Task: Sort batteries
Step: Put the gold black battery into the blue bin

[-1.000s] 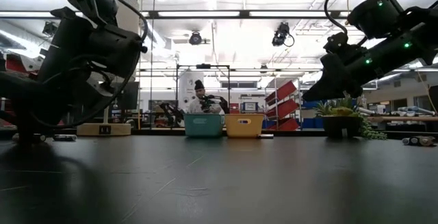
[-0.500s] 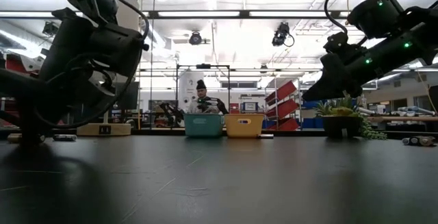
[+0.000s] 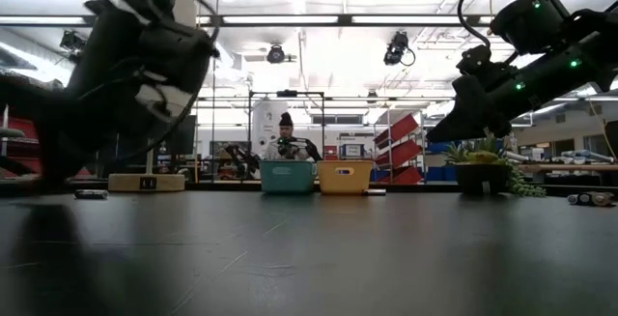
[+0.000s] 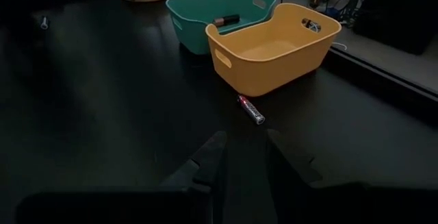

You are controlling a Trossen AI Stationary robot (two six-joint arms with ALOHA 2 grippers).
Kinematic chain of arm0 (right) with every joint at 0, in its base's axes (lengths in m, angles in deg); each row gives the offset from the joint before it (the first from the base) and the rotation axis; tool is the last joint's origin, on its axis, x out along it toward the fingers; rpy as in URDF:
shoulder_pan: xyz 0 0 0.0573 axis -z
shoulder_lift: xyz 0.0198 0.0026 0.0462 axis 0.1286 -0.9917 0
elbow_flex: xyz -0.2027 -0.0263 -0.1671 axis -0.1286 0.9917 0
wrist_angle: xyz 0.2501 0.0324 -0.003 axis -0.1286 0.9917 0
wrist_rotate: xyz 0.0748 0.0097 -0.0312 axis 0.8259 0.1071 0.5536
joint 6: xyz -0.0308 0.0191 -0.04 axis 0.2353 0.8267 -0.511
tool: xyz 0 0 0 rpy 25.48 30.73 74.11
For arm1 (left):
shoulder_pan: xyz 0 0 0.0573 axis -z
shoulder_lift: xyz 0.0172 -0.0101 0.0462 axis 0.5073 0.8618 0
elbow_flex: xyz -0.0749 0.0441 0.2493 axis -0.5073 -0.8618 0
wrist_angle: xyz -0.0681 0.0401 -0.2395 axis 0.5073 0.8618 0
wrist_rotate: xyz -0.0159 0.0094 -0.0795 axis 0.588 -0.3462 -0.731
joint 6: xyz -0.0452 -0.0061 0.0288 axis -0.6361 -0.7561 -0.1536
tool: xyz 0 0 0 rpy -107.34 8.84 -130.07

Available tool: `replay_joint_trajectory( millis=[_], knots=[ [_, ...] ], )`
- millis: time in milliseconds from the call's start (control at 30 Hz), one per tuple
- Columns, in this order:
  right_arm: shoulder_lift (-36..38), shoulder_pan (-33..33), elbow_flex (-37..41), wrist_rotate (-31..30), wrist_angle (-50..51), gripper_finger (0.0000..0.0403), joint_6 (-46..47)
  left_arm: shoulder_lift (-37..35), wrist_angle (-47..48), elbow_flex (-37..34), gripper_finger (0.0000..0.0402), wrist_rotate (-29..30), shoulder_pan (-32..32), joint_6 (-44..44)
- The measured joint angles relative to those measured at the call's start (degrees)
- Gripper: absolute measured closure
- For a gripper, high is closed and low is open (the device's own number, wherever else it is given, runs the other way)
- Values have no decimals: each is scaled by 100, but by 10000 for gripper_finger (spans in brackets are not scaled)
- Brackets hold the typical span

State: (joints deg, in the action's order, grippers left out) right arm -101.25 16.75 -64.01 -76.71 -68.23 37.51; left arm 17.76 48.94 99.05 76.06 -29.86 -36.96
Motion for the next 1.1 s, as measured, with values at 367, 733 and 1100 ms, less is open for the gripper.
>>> replay_joint_trajectory(
  millis=[367,733,1100],
  knots=[
    [0,0,0,0,10,315,0,0,-335,1213,335,581,-609,286],
    [0,0,2,0,-51,315,1,0,-2188,1504,335,993,-1305,897],
    [0,2,0,0,-105,315,22,0,-4206,1486,333,1300,-2004,974]
  ],
)
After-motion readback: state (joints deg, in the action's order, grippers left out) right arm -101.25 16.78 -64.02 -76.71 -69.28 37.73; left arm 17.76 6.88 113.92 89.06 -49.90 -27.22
